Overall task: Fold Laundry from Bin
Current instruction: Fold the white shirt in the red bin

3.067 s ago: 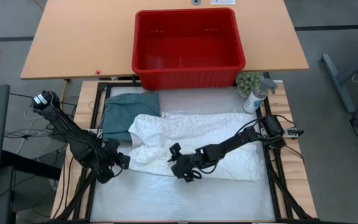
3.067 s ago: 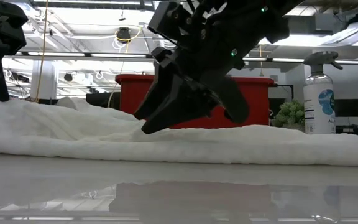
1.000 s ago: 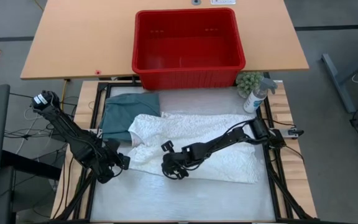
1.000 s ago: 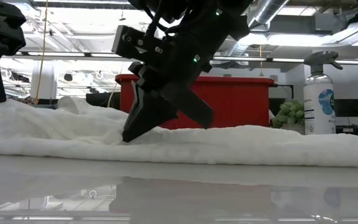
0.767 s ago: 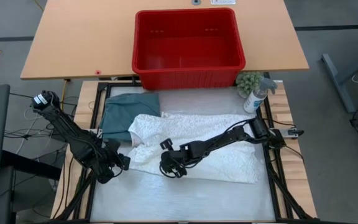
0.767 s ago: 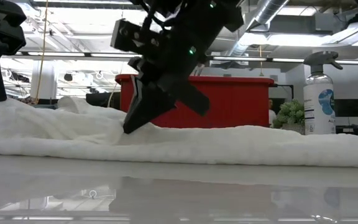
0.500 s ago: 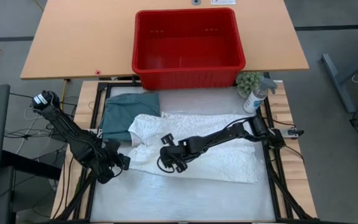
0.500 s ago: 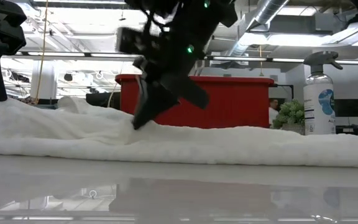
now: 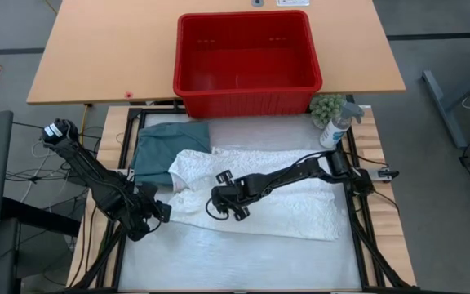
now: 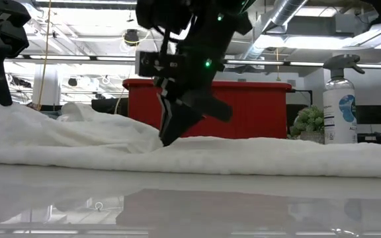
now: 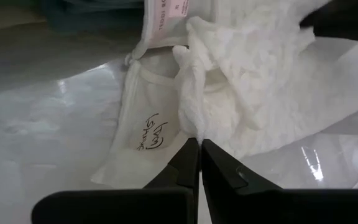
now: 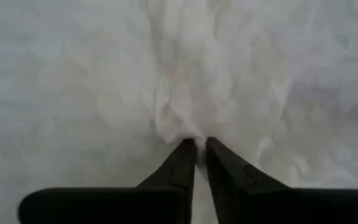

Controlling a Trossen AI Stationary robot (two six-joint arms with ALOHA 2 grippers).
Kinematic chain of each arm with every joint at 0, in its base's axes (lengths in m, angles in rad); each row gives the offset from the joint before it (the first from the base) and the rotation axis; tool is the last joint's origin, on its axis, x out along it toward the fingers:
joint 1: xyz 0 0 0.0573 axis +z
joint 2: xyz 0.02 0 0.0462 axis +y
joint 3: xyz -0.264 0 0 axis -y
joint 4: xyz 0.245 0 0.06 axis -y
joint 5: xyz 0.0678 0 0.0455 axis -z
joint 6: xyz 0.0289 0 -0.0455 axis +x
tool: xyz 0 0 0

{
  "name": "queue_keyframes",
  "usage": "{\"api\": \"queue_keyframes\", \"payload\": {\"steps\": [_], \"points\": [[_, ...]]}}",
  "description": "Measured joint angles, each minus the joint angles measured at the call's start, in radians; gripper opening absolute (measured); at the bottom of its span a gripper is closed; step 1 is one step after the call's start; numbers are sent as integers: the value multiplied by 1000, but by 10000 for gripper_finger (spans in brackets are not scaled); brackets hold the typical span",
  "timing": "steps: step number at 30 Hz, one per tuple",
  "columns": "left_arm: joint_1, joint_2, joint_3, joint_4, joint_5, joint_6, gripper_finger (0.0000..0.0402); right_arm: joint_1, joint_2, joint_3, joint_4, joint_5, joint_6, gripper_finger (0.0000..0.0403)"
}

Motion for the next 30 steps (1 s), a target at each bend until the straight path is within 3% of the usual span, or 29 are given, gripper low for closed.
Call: {"api": "queue_keyframes", "payload": {"steps": [10, 16, 19, 23, 30], "points": [[0, 1, -29, 31, 0, -25, 0, -8, -104, 0, -83, -69, -51, 141], [0, 1, -136, 211, -23, -35, 16, -22, -172, 1, -37, -94, -57, 165], [0, 1, -179, 295, -54, -35, 36, -28, -176, 1, 32, -133, -22, 168], [0, 1, -183, 264, -93, -46, 61, -28, -159, 2, 207, -253, 53, 163], [0, 0, -183, 208, -97, -129, 73, -27, -65, 0, 443, -275, 124, 147]]}}
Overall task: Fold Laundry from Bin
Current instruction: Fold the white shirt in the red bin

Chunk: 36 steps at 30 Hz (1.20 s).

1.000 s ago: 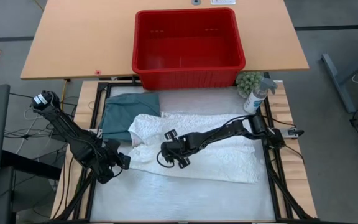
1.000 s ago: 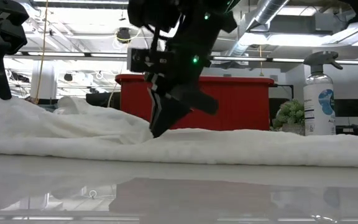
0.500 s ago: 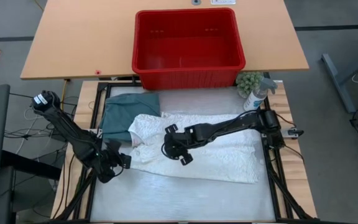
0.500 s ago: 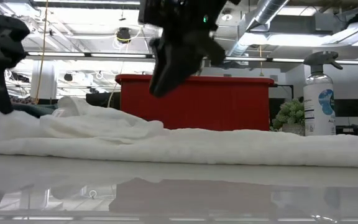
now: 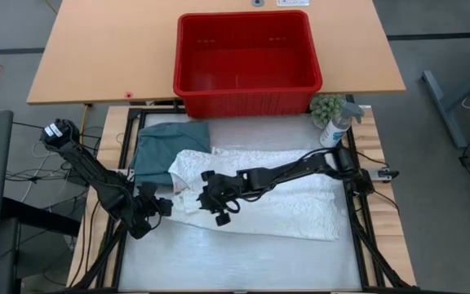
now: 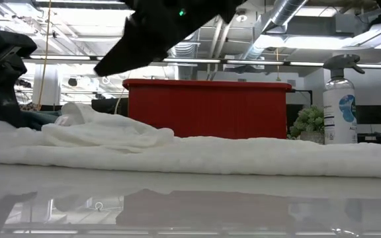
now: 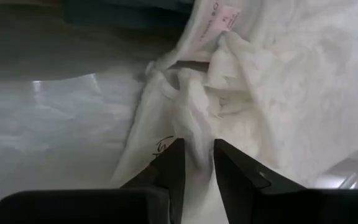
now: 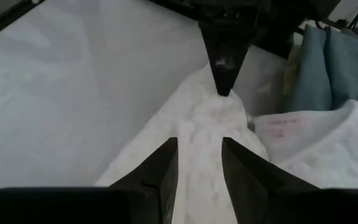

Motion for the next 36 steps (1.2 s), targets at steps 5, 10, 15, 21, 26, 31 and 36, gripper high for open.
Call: {"api": "queue_keyframes", "payload": {"steps": [5, 10, 15, 21, 26, 31, 36], "points": [[0, 0, 0, 41, -2, 7, 73, -6, 57, 1, 72, 46, 17, 147], [0, 0, 0, 54, -9, 5, 73, -35, 84, 1, 157, 61, 21, 150], [0, 0, 0, 62, -10, 3, 73, -68, 121, 0, 171, 55, 40, 151], [0, 0, 0, 68, -12, 1, 73, -79, 165, 10, 184, 29, 39, 151], [0, 0, 0, 72, -30, 1, 73, -92, 171, 11, 186, 24, 63, 151], [0, 0, 0, 81, -34, 1, 73, -96, 188, 10, 183, 4, 68, 151], [0, 0, 0, 86, -35, 1, 73, -92, 210, 11, 198, -31, 76, 148]]}}
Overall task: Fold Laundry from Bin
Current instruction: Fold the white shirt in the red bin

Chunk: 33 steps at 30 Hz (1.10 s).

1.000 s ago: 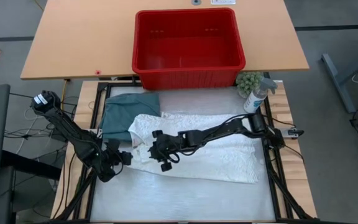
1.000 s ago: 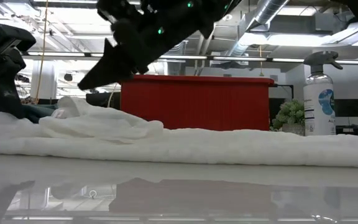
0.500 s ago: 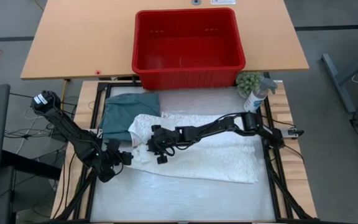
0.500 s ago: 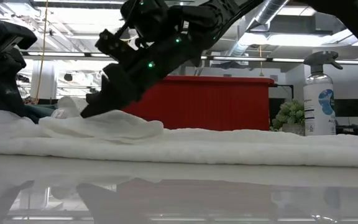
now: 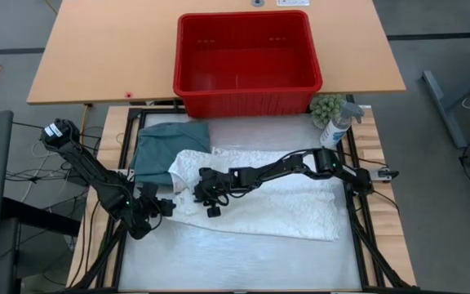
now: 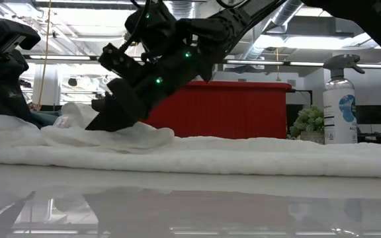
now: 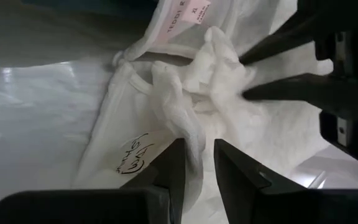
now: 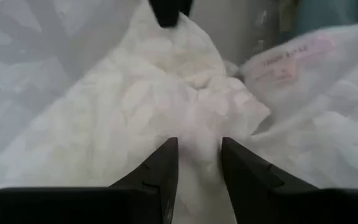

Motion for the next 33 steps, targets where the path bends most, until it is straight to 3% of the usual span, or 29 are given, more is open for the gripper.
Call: {"api": "queue_keyframes", "payload": {"steps": [3, 10, 15, 25, 33], "points": [[0, 0, 0, 0, 0, 0, 73, -1, 6, 0, -5, 2, 0, 124], [0, 0, 0, 3, 0, 0, 73, -14, 6, 53, -59, 3, 2, 17], [0, 0, 0, 3, 0, 0, 73, -39, 5, 124, -128, 8, 34, 34], [0, 0, 0, 50, 19, 9, 73, -85, 5, 125, -220, -31, 80, 35], [0, 0, 0, -86, 31, -27, 73, -83, 5, 125, -223, -27, 79, 78]]}}
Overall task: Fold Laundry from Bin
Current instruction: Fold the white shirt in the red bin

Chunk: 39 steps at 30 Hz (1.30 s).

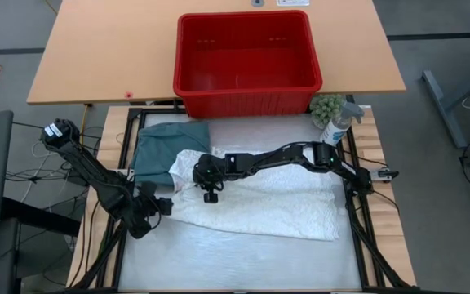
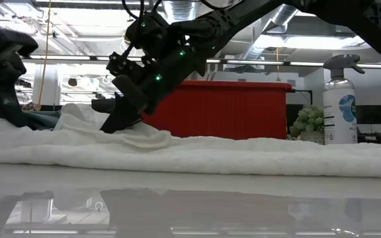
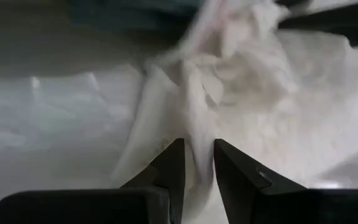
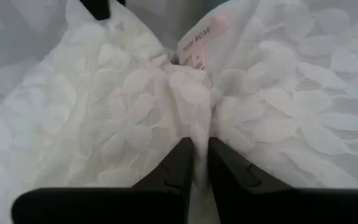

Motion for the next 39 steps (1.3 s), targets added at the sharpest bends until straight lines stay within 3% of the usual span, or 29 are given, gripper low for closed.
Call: {"api": "queue_keyframes", "payload": {"steps": [12, 21, 24, 31, 39], "points": [[-4, 0, 0, -36, 16, 27, 73, 6, -12, 0, -25, 7, -6, 84], [-5, 0, 0, -175, 24, 28, 73, -4, -80, 0, -106, 28, -84, 84], [-6, 0, 0, -161, 29, 94, 73, -7, -128, 0, -156, 32, -138, 84], [-6, 0, 1, -172, 173, 241, 73, 6, -269, 2, -346, 12, -111, 84], [-27, 2, 2, -272, 356, 339, 73, 142, -298, -24, -786, -76, -48, 72]]}}
